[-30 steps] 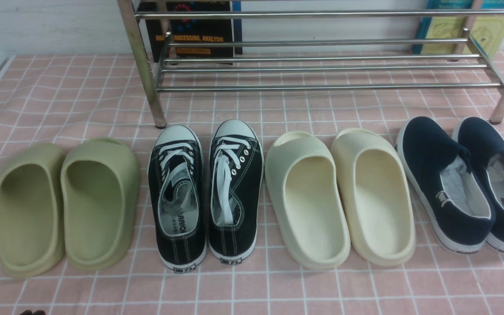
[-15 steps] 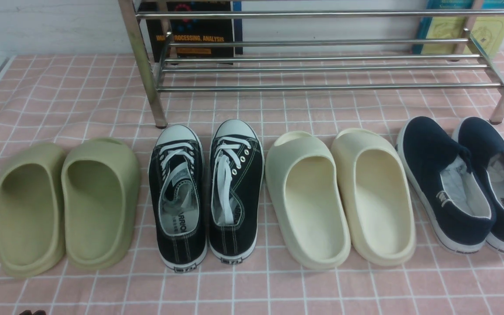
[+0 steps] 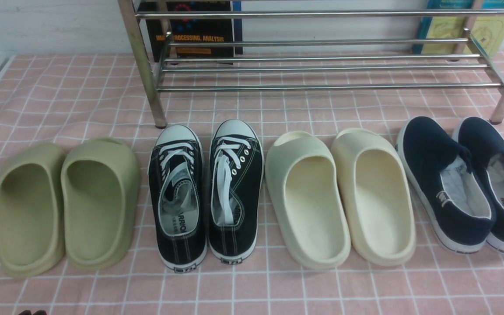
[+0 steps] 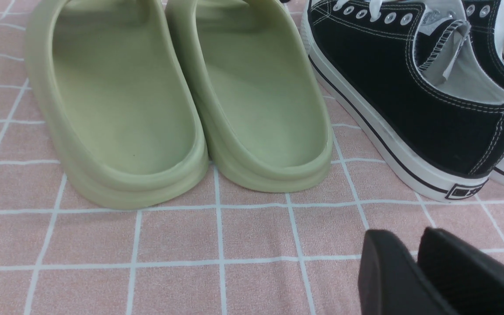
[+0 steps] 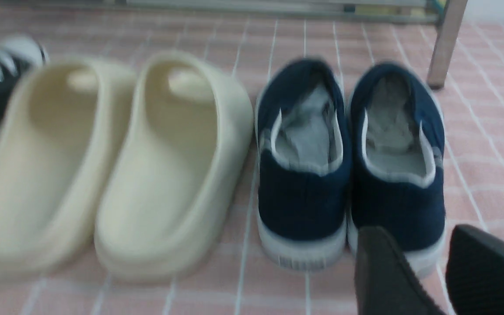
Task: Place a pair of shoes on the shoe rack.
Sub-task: Use the right arm to grab the shoe closest to it
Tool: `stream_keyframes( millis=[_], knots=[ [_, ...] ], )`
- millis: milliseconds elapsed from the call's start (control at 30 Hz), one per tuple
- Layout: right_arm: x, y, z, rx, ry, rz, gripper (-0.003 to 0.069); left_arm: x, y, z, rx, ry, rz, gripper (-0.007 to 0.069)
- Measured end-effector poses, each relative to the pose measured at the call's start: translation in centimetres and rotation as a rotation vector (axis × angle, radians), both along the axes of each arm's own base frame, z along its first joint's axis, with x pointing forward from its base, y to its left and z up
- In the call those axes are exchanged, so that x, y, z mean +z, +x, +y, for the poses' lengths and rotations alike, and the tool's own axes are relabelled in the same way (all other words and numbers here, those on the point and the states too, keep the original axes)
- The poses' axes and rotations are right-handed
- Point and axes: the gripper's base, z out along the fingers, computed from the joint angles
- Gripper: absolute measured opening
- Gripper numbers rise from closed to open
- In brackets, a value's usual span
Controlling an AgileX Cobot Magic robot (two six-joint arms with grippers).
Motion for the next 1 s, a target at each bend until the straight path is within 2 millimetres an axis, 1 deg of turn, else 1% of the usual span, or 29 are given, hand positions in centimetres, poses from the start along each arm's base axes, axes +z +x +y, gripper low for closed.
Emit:
stream_keyframes(
  millis=[100,133,233,267,300,333,367,400,433,567,633,733,800,833,900,933,967,1000],
  knots=[
    [2.3,-0.1,-0.5,-0.049,0.15,-0.247,0.0237,0.0,0.0,0.0,0.0,0.0,0.0,0.0146],
    [3.2,-0.3,-0.8,-0.068,0.208,-0.343,0.0237,0.0,0.0,0.0,0.0,0.0,0.0,0.0146],
    [4.9,-1.1,-1.5,-0.098,0.34,-0.559,0.0237,0.0,0.0,0.0,0.0,0.0,0.0,0.0146],
    [4.9,-1.1,-1.5,-0.096,0.348,-0.559,0.0237,0.0,0.0,0.0,0.0,0.0,0.0,0.0146],
    [5.9,-1.7,-2.0,-0.095,0.458,-0.695,0.0237,0.0,0.0,0.0,0.0,0.0,0.0,0.0148],
    [6.4,-2.1,-2.2,-0.086,0.516,-0.767,0.0237,0.0,0.0,0.0,0.0,0.0,0.0,0.0148],
    [6.5,-2.2,-2.2,-0.084,0.526,-0.781,0.0237,0.0,0.0,0.0,0.0,0.0,0.0,0.0148],
    [6.9,-2.7,-2.4,-0.068,0.591,-0.855,0.0237,0.0,0.0,0.0,0.0,0.0,0.0,0.0148],
    [7.2,-2.9,-2.5,-0.054,0.631,-0.894,0.0237,0.0,0.0,0.0,0.0,0.0,0.0,0.0148],
    [7.4,-3.1,-2.4,-0.005,0.7,-0.92,0.0237,0.0,0.0,0.0,0.0,0.0,0.0,0.015],
    [7.7,-3.2,-2.1,0.032,0.692,-0.909,0.0237,0.0,0.0,0.0,0.0,0.0,0.0,0.015],
    [9.2,-3.4,-1.5,0.087,0.628,-0.893,0.0231,0.0,0.0,0.0,0.0,0.0,0.0,0.015],
    [12.2,-3.8,-0.6,0.128,0.495,-0.866,0.0195,0.0,0.0,0.0,0.0,0.0,0.0,0.0151],
    [14.2,-4.0,-0.3,0.136,0.419,-0.853,0.0165,0.0,0.0,0.0,0.0,0.0,0.0,0.0153],
    [17.3,-3.8,0.1,0.125,0.298,-0.803,0.0098,0.0,0.0,0.0,0.0,0.0,0.0,0.0157],
    [17.5,-3.7,0.1,0.12,0.287,-0.786,0.0091,0.0,0.0,0.0,0.0,0.0,0.0,0.0158],
    [19.8,-3.2,0.2,0.098,0.203,-0.742,0.0033,0.0,0.0,0.0,0.0,0.0,0.0,0.016],
    [20.4,-3.0,0.2,0.092,0.182,-0.729,0.0019,0.0,0.0,0.0,0.0,0.0,0.0,0.016]
  ],
)
